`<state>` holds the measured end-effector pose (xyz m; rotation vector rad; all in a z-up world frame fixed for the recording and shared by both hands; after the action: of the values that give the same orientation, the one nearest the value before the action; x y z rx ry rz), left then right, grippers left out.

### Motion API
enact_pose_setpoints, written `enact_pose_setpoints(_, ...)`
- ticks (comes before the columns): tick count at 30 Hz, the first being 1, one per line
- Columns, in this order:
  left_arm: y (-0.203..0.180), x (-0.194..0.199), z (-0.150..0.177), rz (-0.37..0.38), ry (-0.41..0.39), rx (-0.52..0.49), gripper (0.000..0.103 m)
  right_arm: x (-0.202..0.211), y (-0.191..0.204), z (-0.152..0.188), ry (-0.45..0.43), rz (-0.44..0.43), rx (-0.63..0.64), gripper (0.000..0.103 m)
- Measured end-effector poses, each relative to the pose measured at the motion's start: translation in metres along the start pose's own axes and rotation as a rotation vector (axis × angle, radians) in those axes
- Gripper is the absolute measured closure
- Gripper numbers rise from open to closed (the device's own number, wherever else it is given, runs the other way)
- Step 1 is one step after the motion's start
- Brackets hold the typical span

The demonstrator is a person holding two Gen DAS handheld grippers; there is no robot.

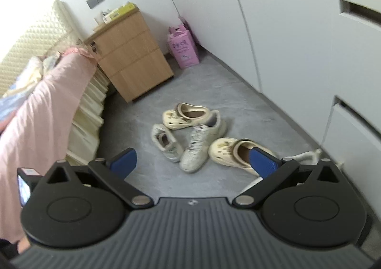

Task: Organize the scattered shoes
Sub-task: 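Move the left tool toward the cream clog with brown strap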

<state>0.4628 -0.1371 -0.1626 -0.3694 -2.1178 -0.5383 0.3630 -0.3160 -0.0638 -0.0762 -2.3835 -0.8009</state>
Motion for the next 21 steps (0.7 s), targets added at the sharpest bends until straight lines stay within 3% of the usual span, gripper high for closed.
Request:
enact_pose_setpoints(5, 0.015, -0.007, 0.006, -0.021, 0.016, 0.013, 0.001, -0.038, 0.01, 0.021, 0.048, -0.068, -0.119, 0.0)
enact_pose_setpoints(7, 0.022, -0.011, 0.01, -0.033, 0.028, 0.012, 0.001, -0.043, 0.014, 0.02, 0.066, -0.115, -0.229, 0.0)
enact_pose_setpoints(12, 0.037, -0.02, 0.02, -0.058, 0.058, 0.02, 0.001, -0.044, 0.039, 0.001, 0.038, -0.077, -0.006, 0.0)
enact_pose_setpoints(16, 0.041, -0.026, 0.024, -0.073, 0.074, 0.051, 0.001, -0.039, 0.042, 0.001, 0.042, -0.137, -0.058, 0.0)
enact_pose_setpoints(21, 0.003, -0.051, 0.013, 0.002, 0.028, -0.032, 0.001, -0.028, 0.048, 0.006, 0.033, -0.219, -0.161, 0.0)
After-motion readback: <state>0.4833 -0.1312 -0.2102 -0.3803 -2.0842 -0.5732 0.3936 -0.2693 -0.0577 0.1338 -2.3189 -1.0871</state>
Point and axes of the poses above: each gripper's, at about its wrist camera, not at the fingertips, and x roughly against the way its jaws point, y to its left, z to its underside, the point moved 9 cm from there along -x, roughly the way its jaws point, and after that the axes turned 10 degrees about -z, right-handed, at the moved point
